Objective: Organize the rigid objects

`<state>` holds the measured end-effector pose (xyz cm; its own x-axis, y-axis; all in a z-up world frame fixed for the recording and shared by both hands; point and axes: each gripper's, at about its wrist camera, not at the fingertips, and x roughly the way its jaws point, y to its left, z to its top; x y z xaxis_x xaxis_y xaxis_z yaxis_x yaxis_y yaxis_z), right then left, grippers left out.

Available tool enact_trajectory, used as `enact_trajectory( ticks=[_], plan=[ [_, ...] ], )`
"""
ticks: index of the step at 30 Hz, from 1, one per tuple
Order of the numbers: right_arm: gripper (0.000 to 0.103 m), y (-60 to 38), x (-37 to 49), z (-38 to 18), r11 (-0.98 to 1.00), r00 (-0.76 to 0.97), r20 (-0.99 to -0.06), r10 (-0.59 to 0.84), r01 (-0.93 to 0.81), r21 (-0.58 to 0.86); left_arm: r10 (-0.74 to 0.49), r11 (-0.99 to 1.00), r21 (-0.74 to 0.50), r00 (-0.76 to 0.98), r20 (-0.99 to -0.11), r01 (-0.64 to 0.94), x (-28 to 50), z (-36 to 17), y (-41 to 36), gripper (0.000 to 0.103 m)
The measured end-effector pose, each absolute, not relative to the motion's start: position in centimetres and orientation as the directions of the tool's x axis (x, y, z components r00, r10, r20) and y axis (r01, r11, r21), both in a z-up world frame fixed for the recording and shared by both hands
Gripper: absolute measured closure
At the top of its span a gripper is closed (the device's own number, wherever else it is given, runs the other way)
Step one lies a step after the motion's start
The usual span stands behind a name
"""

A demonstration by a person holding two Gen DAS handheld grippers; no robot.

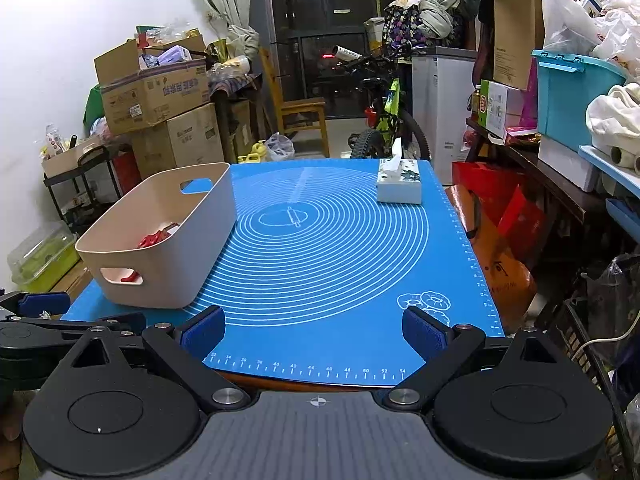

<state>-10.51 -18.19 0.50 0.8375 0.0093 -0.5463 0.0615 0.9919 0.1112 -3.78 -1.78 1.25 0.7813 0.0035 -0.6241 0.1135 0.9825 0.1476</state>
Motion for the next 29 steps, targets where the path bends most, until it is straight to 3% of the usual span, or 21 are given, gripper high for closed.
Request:
enact_trajectory(
  ticks=[29],
  plan=[
    [0.008, -18.32, -10.52, 0.32, 0.991, 0.835, -0.55, 0.009, 0.065, 0.115, -0.003, 0.982, 0.145, 0.782, -0.623, 0.119, -3.72, 1.28, -2.22, 0.022]
  ],
)
